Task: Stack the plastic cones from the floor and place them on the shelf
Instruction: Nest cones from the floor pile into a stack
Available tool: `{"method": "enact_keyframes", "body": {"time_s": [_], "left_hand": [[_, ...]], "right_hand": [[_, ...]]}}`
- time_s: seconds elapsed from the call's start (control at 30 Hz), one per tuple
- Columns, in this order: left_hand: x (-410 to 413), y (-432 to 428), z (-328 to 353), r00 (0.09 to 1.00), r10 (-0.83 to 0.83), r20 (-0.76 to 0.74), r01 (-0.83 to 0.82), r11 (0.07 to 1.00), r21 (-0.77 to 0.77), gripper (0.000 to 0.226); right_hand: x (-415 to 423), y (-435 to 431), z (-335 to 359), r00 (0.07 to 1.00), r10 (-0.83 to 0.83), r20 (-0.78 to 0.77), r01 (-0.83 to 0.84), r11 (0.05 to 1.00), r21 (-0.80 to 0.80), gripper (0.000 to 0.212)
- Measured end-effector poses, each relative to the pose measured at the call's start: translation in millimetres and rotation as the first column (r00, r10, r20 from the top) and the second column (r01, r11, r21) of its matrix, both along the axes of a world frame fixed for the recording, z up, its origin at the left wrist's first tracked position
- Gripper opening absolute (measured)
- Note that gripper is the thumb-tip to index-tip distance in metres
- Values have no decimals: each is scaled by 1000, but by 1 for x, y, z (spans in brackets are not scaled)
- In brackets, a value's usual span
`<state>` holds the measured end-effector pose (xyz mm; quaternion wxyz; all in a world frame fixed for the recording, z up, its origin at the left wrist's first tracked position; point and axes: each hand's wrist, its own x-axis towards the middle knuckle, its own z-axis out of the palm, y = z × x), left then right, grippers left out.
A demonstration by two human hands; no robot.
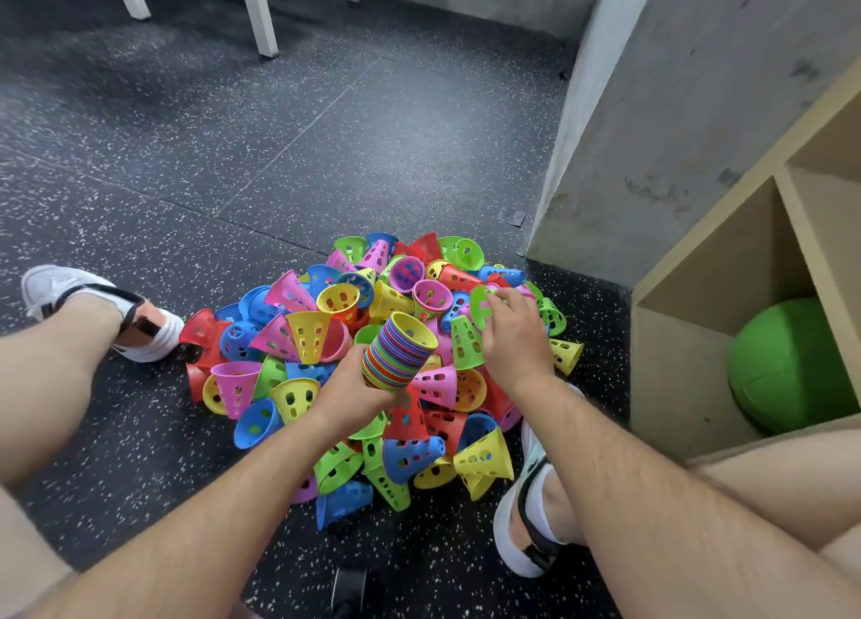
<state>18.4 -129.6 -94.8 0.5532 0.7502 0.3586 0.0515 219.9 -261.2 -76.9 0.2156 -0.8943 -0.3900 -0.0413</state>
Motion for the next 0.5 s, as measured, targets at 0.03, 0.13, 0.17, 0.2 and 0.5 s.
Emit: {"method": "enact_keyframes", "body": {"time_s": [0.03,0.13,0.17,0.2,0.5], "left_hand": [[0,1,1,1000,5,15,-5,1000,4,57],[1,2,4,999,15,32,-15,1000,8,51],[1,3,3,999,19,43,-20,1000,9,49],[0,4,3,999,27,41,-27,1000,5,50],[-3,11,5,994,97,52,-96,995,-19,34]], "right_hand": [[-1,5,4,1000,-2,-4,2,998,63,36],[-9,25,22,999,30,-27,-21,965,263,33],[-13,33,29,998,48,-50,-30,949,314,31],[-18,40,36,994,65,-88,-29,932,362,29],[-44,83,71,556,54,-829,431,835,344,15]]}}
